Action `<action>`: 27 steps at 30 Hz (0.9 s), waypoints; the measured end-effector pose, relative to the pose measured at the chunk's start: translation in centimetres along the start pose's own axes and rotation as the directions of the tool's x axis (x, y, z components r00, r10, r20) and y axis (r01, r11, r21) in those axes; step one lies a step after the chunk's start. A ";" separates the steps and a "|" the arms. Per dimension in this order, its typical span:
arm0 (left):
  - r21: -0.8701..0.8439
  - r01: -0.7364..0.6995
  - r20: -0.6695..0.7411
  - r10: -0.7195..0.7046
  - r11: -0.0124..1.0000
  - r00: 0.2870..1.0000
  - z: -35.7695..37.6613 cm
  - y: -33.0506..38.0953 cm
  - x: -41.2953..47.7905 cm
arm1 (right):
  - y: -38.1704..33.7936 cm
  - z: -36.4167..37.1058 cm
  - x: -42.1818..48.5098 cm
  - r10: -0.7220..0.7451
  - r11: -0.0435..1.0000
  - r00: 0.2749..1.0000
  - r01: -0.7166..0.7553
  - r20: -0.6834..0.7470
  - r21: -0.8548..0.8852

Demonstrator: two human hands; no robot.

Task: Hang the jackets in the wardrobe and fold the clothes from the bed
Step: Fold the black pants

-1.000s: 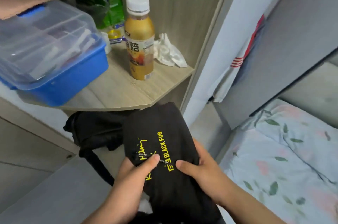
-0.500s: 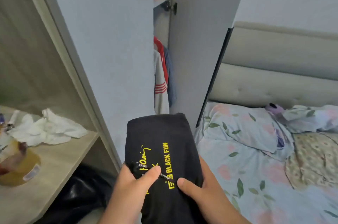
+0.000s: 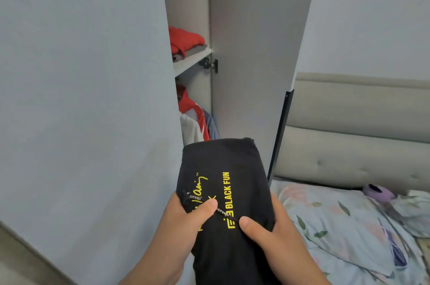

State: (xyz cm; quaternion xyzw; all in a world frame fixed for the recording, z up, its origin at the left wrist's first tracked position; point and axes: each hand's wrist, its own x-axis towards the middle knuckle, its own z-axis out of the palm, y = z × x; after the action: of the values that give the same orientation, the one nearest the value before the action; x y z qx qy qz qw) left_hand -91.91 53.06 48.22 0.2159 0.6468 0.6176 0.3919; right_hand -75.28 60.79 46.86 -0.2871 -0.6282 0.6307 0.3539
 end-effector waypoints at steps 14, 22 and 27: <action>-0.109 -0.383 0.081 0.392 0.917 0.916 6.5 15.8 13.9 | -11.1 -2.4 16.8 -0.356 0.934 0.926 0.348 -0.123 -0.087; -0.197 -0.450 0.096 0.474 0.871 0.875 9.1 21.4 21.6 | -14.9 -3.1 25.3 -0.376 0.925 0.909 0.356 -0.179 -0.133; -0.231 -0.440 0.051 0.462 0.868 0.885 9.6 22.1 25.8 | -14.8 -3.7 30.5 -0.399 0.911 0.901 0.368 -0.171 -0.186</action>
State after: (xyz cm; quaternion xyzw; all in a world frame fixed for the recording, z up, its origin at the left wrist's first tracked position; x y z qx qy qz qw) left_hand -104.48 81.95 64.11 0.3499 0.4872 0.7453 0.2910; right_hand -88.80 86.98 63.97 -0.2469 -0.6778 0.4666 0.5118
